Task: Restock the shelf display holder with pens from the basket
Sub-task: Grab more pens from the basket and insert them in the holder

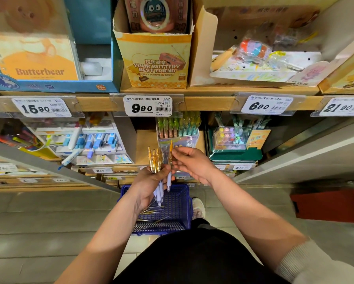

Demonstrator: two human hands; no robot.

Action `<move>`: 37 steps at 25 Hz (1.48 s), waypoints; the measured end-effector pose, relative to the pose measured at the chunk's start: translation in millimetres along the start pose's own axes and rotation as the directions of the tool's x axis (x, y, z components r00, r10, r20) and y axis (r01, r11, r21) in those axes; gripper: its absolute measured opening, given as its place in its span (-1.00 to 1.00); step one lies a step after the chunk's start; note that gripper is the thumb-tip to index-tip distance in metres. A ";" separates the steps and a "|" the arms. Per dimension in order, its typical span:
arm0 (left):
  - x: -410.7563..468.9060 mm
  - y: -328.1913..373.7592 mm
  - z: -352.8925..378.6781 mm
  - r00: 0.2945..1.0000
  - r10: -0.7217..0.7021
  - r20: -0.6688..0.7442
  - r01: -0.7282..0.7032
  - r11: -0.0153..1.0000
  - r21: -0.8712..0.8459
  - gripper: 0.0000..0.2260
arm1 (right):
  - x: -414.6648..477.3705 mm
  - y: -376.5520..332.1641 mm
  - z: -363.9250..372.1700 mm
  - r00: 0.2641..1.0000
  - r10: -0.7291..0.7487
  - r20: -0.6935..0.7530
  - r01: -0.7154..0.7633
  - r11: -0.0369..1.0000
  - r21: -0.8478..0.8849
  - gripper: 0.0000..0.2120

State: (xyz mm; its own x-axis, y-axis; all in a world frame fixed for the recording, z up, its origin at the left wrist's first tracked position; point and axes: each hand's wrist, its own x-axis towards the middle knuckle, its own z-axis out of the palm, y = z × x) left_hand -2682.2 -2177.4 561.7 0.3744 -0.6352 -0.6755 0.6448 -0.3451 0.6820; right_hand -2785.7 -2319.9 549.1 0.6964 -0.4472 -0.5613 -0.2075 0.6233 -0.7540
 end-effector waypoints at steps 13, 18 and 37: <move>-2.0 -2.0 -4.6 0.997 -0.060 -0.056 0.056 0.997 -0.060 -0.78 | 7.1 -6.0 -40.7 0.815 -0.472 -0.337 0.209 0.780 -0.589 -0.93; -4.6 0.1 -3.9 0.998 -0.040 -0.049 0.037 0.997 -0.062 -0.74 | 23.7 18.5 -31.2 0.780 -0.585 -0.224 0.225 0.595 -0.771 -0.89; -1.9 -2.0 -13.6 0.999 0.006 -0.032 -0.006 1.000 -0.017 -0.78 | 36.8 24.4 -13.1 0.933 -0.250 -0.261 -0.182 0.300 -0.936 -0.84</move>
State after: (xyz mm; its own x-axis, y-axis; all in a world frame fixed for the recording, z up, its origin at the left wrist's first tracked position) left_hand -2675.1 -2166.1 557.8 0.3994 -0.6144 -0.6804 0.6540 -0.3291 0.6811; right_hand -2774.1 -2329.5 505.6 0.5218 -0.7401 -0.4243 -0.8322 -0.3326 -0.4436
